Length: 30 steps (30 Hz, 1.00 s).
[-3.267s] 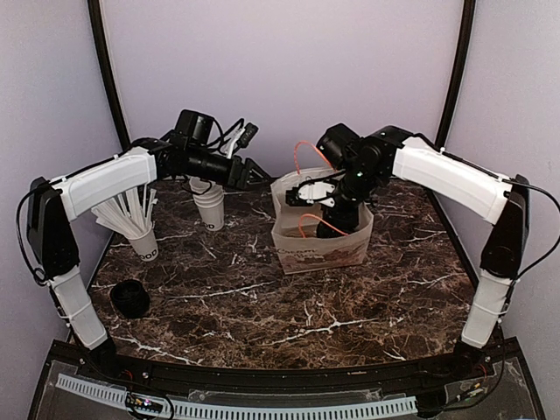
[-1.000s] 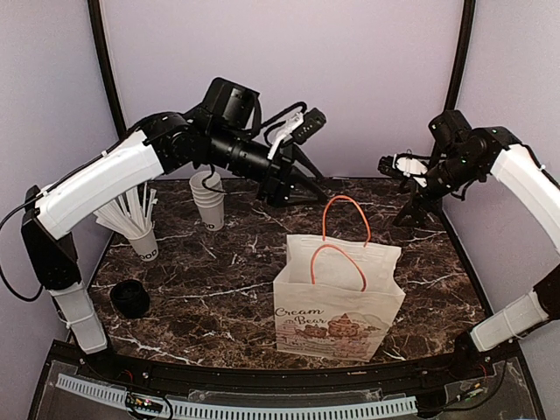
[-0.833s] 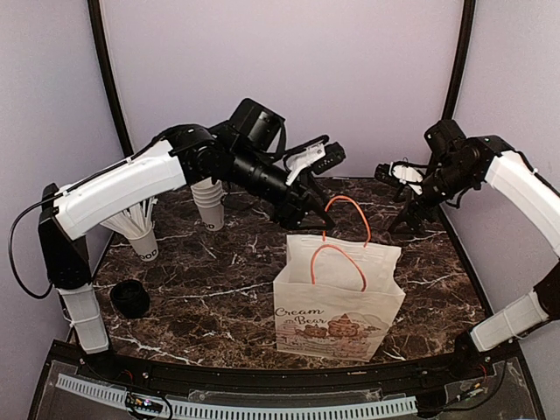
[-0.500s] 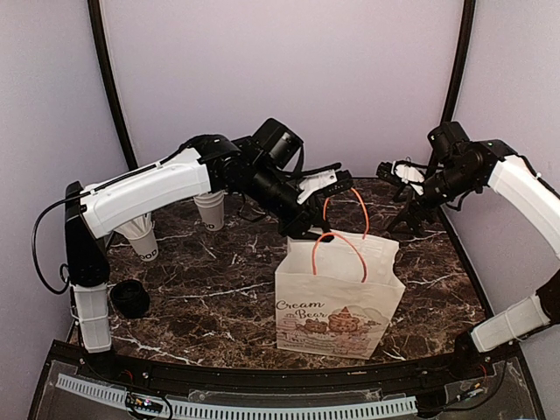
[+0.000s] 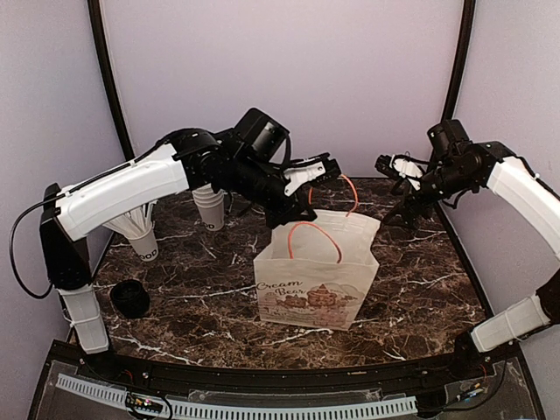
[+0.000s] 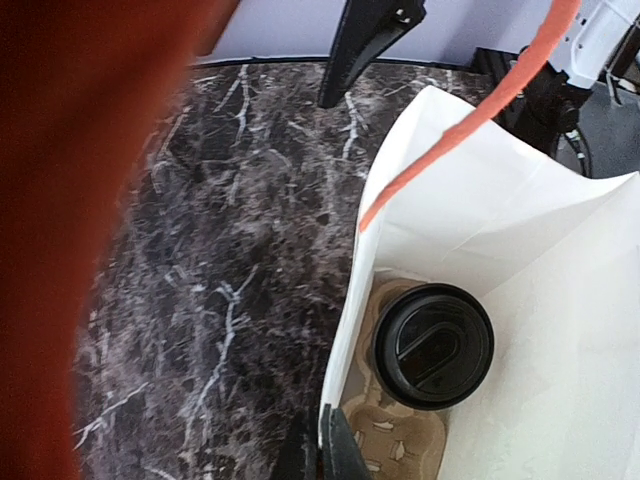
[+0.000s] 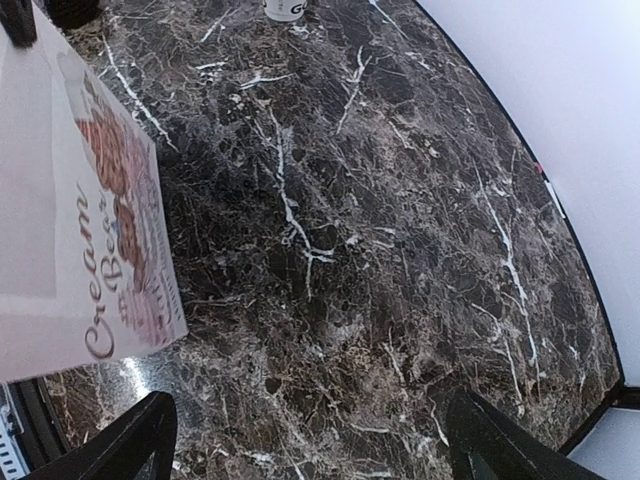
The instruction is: Pack the takeout coffee
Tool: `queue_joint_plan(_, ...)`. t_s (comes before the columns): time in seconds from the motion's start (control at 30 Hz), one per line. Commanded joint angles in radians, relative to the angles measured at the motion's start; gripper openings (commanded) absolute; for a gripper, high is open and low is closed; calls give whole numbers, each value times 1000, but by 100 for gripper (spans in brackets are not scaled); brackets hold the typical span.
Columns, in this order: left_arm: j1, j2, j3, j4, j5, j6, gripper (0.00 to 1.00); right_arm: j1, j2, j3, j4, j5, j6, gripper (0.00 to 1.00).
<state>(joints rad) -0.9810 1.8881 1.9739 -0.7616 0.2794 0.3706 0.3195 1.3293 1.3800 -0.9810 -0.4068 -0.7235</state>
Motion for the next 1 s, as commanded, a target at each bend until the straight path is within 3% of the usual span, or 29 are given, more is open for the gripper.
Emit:
queue_joint_plan(0.0,-3,-167,-86,99,-249,41,0,-7,0,-37,113,46,76,95)
queue_joint_plan(0.13,-2,-256,-219,214,-351,41,0,-7,13,-64,151,55,111,95)
queue_joint_plan(0.5,-50,-460,-595,530,-406,-50,0,-7,30,-160,236,17,170,95)
queue_joint_plan(0.97,-281,-557,-708,481,-532,-120,0,-7,23,-234,254,-33,158,95)
